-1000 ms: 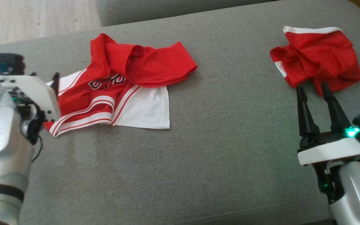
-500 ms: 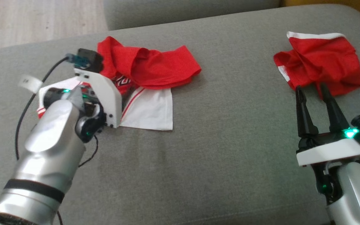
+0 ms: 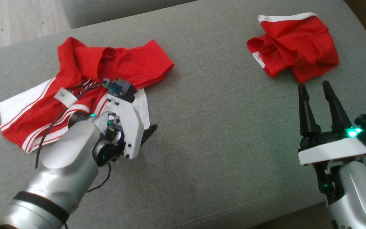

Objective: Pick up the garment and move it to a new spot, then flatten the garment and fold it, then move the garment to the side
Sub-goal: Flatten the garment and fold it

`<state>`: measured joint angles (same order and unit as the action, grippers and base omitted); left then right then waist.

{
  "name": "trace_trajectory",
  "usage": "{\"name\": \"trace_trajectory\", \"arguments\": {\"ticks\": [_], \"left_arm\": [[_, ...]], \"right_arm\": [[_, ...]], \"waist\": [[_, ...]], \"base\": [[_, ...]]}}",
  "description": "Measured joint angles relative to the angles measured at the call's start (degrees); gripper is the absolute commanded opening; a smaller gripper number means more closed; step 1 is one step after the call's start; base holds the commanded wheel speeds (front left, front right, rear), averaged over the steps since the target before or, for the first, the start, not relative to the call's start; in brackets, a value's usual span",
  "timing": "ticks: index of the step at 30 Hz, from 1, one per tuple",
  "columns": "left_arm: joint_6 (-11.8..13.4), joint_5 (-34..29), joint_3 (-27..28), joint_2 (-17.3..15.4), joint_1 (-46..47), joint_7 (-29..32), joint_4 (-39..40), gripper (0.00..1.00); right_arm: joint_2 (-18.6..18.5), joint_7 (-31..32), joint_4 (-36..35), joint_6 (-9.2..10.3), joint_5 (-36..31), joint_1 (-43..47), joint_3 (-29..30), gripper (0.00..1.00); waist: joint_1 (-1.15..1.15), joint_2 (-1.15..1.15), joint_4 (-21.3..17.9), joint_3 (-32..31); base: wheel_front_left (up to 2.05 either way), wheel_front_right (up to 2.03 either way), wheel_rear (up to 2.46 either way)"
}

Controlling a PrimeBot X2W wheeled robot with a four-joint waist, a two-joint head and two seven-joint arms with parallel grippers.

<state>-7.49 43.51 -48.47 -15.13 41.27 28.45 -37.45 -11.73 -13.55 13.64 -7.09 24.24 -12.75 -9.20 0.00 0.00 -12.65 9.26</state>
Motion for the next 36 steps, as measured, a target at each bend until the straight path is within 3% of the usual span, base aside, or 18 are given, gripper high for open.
{"name": "trace_trajectory", "arguments": {"ticks": [10, 11, 12, 13, 14, 23, 30, 36], "left_arm": [[-0.09, -2.71, -4.65, -0.01, 2.40, -2.24, -6.87, 1.00], [-0.07, -3.07, -4.66, 0.13, 2.80, -2.93, -7.64, 0.77], [0.02, -3.31, -4.64, 0.27, 3.04, -3.81, -8.38, 0.45], [0.02, -3.49, -4.63, 0.45, 3.21, -4.57, -9.28, 0.20], [0.01, -3.59, -4.66, 0.65, 3.41, -5.00, -9.98, 0.00], [0.00, -1.36, -5.63, 1.99, 3.88, -7.14, -11.74, 0.00], [0.00, 2.77, -7.50, 0.93, 4.16, -7.02, -4.82, 0.00], [0.00, 6.81, -10.74, -5.04, 4.87, -2.32, 5.38, 0.00]], "right_arm": [[0.03, -0.40, 0.59, 0.00, 0.08, -0.86, -0.14, 1.00], [0.04, -0.41, 0.69, 0.00, 0.08, -0.86, -0.14, 1.00], [0.04, -0.41, 0.77, 0.00, 0.08, -0.86, -0.14, 1.00], [0.04, -0.42, 0.80, 0.00, 0.08, -0.86, -0.15, 1.00], [0.05, -0.65, 0.88, 0.00, 0.08, -0.86, -0.16, 1.00], [0.09, -0.66, 1.75, 0.00, 0.45, -0.83, -0.15, 1.00], [0.05, -0.66, 1.92, 0.00, 0.37, -0.58, 0.00, 1.00], [0.07, -0.45, 1.53, 0.00, 0.32, 0.74, 0.29, 1.00]], "waist": [[0.00, 0.00, -0.77, 0.64], [0.00, 0.00, -0.67, 0.72], [0.00, 0.00, -0.56, 0.78], [0.00, 0.00, -0.43, 0.83], [0.00, 0.00, -0.29, 0.86], [0.00, 0.00, 1.24, -0.43], [0.00, 0.00, 3.39, -2.68], [0.00, 0.00, 6.88, -4.55]], "base": [[0.00, 0.00, 0.00], [0.00, 0.00, 0.00], [0.00, 0.00, 0.00], [0.00, 0.00, 0.00], [0.00, 0.00, 0.00], [0.00, 0.00, 0.00], [0.00, 0.00, 0.00], [0.00, 0.00, 0.00]]}}
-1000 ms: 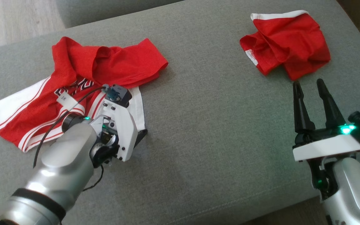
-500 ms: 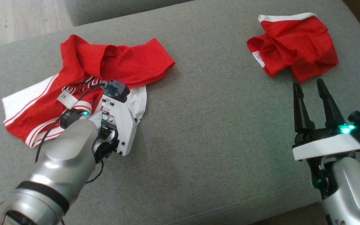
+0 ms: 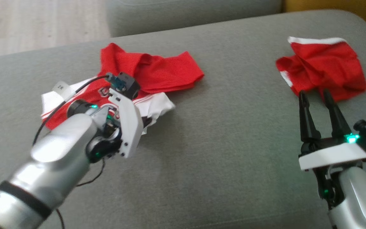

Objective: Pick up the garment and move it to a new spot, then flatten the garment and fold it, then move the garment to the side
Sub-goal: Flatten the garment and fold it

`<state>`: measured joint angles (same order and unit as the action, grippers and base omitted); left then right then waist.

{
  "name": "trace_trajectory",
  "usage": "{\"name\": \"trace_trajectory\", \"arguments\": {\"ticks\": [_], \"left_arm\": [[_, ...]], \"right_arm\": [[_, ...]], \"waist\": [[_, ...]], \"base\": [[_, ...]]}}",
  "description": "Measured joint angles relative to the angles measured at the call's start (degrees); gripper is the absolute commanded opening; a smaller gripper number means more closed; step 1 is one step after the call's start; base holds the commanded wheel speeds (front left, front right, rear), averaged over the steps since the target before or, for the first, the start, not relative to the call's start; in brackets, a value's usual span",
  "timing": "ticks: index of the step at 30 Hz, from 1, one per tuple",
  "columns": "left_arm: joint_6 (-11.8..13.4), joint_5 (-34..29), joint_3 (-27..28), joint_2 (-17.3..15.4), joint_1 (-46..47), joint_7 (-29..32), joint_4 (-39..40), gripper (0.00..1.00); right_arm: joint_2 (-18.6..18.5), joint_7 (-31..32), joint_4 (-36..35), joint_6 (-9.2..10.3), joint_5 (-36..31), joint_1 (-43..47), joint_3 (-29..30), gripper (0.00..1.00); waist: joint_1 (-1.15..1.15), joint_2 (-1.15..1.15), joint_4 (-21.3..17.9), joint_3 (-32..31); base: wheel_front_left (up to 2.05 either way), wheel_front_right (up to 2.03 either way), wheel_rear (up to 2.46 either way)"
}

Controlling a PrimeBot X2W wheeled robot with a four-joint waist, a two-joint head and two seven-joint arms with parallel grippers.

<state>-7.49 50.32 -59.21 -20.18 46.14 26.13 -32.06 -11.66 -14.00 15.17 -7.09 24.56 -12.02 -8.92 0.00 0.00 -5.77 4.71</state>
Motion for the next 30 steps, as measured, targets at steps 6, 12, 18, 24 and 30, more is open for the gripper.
{"name": "trace_trajectory", "arguments": {"ticks": [6, 12, 18, 24, 30], "left_arm": [[0.00, 2.63, -2.43, -8.62, -0.87, 6.43, 10.55, 0.00], [3.00, 4.53, -4.13, -16.73, -8.39, 10.87, 18.76, 0.00], [7.57, 6.84, -4.94, -19.84, -16.63, 10.55, 24.85, 0.00], [10.11, 7.45, -5.37, -22.64, -20.35, 10.67, 25.59, 0.00], [12.23, 8.13, -4.60, -21.67, -21.97, 4.94, 24.94, 1.00]], "right_arm": [[0.00, 0.97, -0.53, 0.00, -0.46, 1.33, 0.63, 1.00], [0.03, 1.68, -1.37, 0.00, -0.96, 2.32, 0.96, 1.00], [0.01, 2.27, -1.60, 0.00, -0.96, 2.54, 1.71, 1.00], [-0.13, 2.92, -2.20, 0.00, -1.03, 3.42, 1.80, 1.00], [-0.38, 3.45, -2.43, 0.00, -1.04, 3.42, 1.78, 1.00]], "waist": [[0.00, 0.00, 3.64, -1.22], [0.00, 0.00, 5.89, -2.23], [0.00, 0.00, 6.66, -2.47], [0.00, 0.00, 6.77, -2.22], [0.00, 0.00, 6.83, -2.04]], "base": [[0.00, 0.00, 0.00], [0.00, 0.00, 0.00], [0.00, 0.00, 0.00], [0.00, 0.00, 0.00], [0.00, 0.00, 0.00]]}}
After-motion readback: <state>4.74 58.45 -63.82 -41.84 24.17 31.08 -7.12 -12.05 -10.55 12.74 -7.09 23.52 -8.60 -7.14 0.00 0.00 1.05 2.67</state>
